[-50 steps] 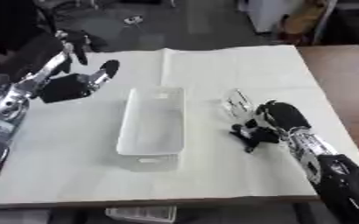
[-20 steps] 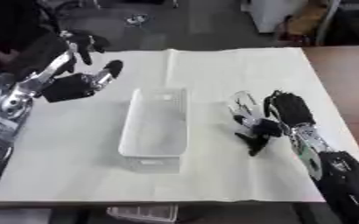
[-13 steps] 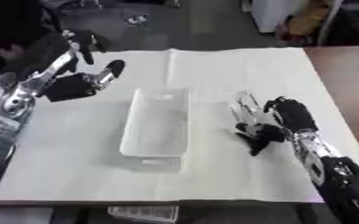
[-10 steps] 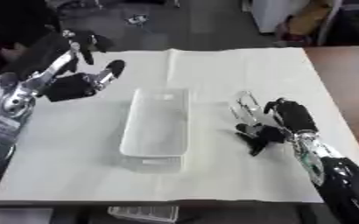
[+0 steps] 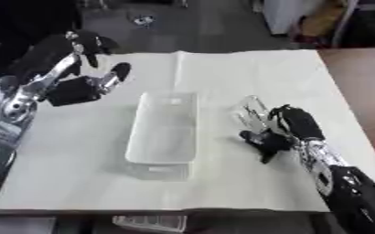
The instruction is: Pick up objects on the table and place them in the box.
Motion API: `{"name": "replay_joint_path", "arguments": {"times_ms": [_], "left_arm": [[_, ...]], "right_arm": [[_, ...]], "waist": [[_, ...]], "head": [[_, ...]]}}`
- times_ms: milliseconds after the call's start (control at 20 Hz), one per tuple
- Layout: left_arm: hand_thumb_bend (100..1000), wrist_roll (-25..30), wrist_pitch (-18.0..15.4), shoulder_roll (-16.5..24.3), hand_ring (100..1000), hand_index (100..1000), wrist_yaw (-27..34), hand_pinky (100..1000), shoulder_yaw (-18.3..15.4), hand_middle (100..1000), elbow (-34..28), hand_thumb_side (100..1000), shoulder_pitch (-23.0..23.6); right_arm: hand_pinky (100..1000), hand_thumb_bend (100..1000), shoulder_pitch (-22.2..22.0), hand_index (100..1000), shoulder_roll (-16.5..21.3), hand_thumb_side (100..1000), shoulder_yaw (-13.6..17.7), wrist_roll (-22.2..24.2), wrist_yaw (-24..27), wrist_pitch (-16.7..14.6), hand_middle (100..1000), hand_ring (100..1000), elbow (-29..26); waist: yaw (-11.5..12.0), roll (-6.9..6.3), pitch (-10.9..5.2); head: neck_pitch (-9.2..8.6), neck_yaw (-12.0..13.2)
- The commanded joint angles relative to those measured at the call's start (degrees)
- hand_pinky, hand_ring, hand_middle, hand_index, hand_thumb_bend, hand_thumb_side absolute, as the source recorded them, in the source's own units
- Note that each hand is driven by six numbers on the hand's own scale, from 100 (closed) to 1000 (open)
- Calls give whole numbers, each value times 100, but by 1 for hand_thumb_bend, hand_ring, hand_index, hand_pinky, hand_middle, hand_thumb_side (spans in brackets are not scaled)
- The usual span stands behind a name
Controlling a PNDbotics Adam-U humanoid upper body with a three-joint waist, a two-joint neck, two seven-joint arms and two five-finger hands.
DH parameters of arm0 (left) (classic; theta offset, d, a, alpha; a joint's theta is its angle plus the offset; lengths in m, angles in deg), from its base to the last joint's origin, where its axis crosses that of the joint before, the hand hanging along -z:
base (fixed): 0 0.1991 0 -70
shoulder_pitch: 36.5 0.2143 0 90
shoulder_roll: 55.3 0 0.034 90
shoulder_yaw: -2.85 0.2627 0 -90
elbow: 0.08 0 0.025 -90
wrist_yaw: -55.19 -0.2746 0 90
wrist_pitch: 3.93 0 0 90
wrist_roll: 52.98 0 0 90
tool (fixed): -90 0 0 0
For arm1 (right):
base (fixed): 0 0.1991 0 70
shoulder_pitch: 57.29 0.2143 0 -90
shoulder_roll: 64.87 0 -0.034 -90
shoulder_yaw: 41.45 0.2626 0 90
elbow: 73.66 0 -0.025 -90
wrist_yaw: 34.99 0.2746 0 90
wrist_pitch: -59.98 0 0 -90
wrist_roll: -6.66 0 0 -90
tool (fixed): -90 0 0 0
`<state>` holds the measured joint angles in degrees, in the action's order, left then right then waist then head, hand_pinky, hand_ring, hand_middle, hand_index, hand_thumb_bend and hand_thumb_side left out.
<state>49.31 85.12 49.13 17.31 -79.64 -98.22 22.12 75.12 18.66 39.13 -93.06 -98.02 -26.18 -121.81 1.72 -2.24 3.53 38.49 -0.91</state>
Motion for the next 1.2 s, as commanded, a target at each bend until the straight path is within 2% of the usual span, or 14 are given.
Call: {"name": "replay_joint_path", "arguments": {"times_ms": [50,550,650,800,1000,1200], "left_arm": [[233,11,-18,130,557,827,8,328,-60,669,-43,1000,-86],[232,16,-26,102,557,827,18,328,-62,669,-53,1000,-129],[231,15,-26,99,556,827,20,328,-65,669,-56,1000,-142],[230,19,-29,93,556,827,23,328,-63,668,-60,1000,-159],[229,27,-35,82,556,827,27,327,-60,668,-65,1000,-180],[228,32,-37,75,555,827,30,327,-60,668,-70,1000,-196]], "right_arm": [[270,901,124,665,-20,1000,38,-44,3,20,399,326,-15],[278,899,339,734,-84,1000,276,-397,-257,211,465,358,474],[136,882,373,774,-91,1000,310,-462,-224,207,448,308,517],[100,862,405,740,-103,991,341,-594,-35,153,405,245,516],[100,844,426,685,-98,782,345,-734,163,74,358,150,562],[100,796,457,671,-66,693,359,-805,201,-48,382,124,620]], "waist": [[21,-7,-47],[106,-31,32],[123,-34,52],[141,-33,80],[167,-34,110],[188,-31,139]], "head": [[-68,62],[-240,81],[-289,86],[-337,87],[-364,93],[-378,101]]}}
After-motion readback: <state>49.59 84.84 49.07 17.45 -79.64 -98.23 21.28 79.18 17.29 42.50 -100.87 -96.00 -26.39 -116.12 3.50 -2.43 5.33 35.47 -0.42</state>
